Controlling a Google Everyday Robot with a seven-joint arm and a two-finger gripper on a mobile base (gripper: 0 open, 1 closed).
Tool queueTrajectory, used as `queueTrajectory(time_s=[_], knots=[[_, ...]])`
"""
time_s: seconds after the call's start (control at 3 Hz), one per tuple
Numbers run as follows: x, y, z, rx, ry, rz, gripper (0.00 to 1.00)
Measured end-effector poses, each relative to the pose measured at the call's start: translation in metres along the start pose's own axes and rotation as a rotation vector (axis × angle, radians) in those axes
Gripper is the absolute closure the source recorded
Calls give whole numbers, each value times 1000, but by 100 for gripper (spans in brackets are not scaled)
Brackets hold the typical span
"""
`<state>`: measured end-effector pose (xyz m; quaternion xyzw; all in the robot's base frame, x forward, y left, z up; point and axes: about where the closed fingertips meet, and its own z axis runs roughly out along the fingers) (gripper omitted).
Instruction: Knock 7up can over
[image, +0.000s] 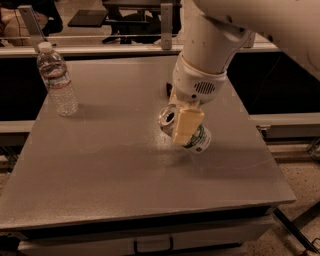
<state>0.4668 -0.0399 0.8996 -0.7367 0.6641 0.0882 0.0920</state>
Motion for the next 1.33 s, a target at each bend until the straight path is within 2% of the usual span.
queueTrajectory(time_s=[0.67,1.0,1.33], knots=[[-6,4,9,-8,61,-43,6],[-8,6,15,-15,74,-56,0],[-8,6,15,-15,74,-56,0]])
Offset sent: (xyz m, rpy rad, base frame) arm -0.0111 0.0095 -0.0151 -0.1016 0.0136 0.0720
